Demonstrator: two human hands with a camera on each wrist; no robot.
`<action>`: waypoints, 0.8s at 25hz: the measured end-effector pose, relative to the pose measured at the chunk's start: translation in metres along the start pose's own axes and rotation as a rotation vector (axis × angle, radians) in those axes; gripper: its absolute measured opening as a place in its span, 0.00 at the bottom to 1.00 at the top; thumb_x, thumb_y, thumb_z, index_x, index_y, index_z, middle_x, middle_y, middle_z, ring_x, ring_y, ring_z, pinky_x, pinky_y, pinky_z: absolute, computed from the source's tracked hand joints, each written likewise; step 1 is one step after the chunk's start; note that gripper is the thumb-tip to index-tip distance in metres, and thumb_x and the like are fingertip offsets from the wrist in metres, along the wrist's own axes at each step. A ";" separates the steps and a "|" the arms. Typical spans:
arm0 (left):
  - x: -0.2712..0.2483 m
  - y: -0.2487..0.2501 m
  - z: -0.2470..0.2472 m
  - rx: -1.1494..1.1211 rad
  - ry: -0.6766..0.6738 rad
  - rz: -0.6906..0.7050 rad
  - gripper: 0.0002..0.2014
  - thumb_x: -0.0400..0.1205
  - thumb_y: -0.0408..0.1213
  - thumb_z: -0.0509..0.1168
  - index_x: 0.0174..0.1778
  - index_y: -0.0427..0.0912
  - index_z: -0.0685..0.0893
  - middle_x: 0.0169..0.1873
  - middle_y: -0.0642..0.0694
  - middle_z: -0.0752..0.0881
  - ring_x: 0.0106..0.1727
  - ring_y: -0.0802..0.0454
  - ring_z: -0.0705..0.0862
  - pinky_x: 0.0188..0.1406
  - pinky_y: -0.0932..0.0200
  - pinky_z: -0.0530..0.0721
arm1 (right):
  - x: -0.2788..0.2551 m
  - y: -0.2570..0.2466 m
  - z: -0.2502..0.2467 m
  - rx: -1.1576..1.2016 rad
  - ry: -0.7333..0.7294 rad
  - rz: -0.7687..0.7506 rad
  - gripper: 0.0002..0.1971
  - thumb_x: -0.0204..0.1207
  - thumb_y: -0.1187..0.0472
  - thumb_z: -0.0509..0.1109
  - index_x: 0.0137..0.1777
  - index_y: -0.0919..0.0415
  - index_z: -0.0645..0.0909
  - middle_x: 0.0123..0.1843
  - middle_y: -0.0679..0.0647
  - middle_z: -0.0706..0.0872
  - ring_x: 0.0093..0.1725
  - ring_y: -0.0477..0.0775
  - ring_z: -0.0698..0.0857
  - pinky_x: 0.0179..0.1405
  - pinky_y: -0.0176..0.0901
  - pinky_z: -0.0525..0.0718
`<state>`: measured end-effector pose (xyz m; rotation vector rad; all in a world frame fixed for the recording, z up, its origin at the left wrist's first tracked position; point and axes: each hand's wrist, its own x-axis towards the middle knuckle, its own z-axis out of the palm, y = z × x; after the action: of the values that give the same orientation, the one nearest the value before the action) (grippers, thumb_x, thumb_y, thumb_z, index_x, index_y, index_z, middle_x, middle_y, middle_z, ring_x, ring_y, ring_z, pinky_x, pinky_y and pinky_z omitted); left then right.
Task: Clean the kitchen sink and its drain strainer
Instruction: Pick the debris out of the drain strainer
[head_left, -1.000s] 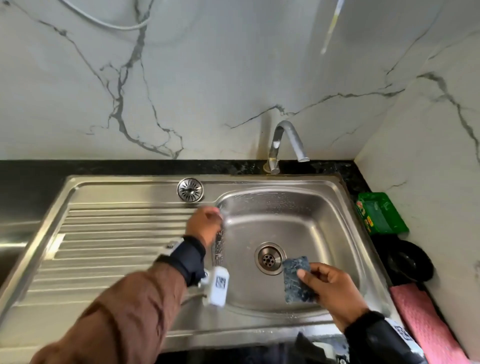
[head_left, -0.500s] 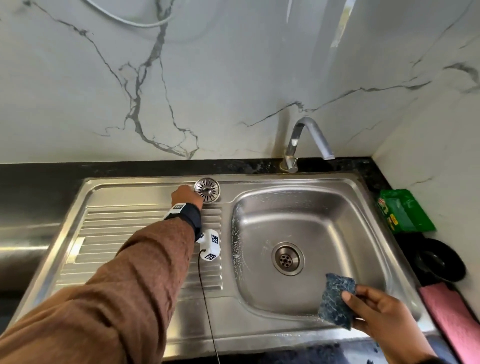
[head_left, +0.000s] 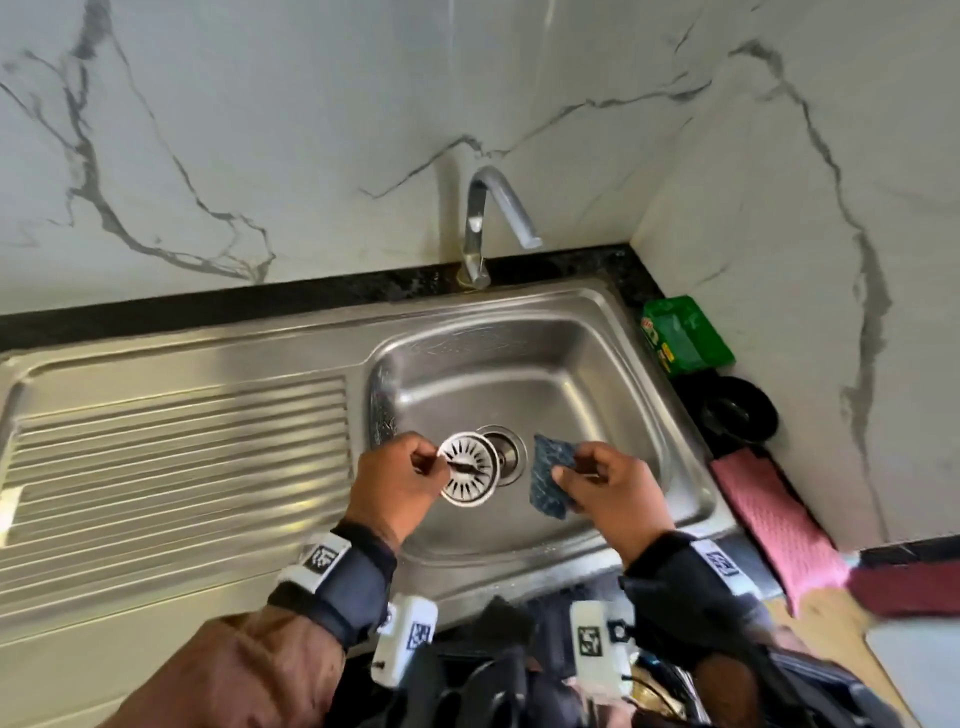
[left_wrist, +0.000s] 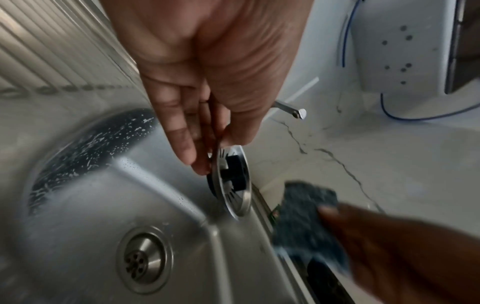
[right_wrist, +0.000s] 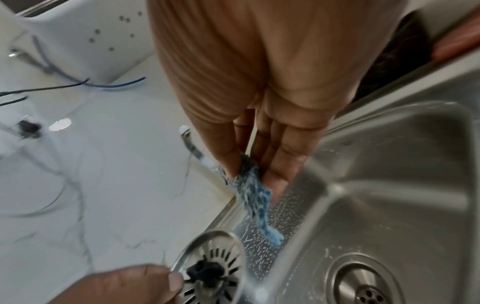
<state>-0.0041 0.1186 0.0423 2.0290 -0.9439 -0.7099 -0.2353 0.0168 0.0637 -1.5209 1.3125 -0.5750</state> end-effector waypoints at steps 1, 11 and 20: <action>-0.011 0.005 0.003 0.025 -0.033 0.010 0.03 0.74 0.37 0.76 0.40 0.45 0.89 0.34 0.55 0.90 0.35 0.61 0.88 0.39 0.67 0.87 | 0.002 -0.011 0.007 -0.129 0.013 -0.093 0.05 0.74 0.61 0.79 0.45 0.51 0.86 0.40 0.44 0.92 0.39 0.41 0.89 0.46 0.36 0.87; -0.037 0.020 -0.002 -0.050 -0.060 -0.011 0.02 0.77 0.35 0.74 0.40 0.43 0.87 0.33 0.52 0.89 0.33 0.55 0.90 0.30 0.66 0.87 | 0.001 -0.014 0.039 -0.396 -0.230 -0.477 0.10 0.76 0.49 0.76 0.51 0.52 0.93 0.57 0.44 0.86 0.51 0.44 0.87 0.53 0.33 0.83; -0.033 0.034 0.004 0.103 -0.083 0.297 0.04 0.75 0.36 0.74 0.36 0.47 0.86 0.33 0.56 0.86 0.34 0.61 0.85 0.38 0.62 0.87 | 0.012 -0.021 0.032 -0.426 -0.144 -0.551 0.13 0.69 0.60 0.82 0.54 0.52 0.90 0.48 0.48 0.90 0.42 0.47 0.88 0.49 0.42 0.88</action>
<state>-0.0388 0.1287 0.0733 1.9017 -1.3216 -0.5958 -0.1952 0.0157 0.0674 -2.2624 0.9323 -0.5296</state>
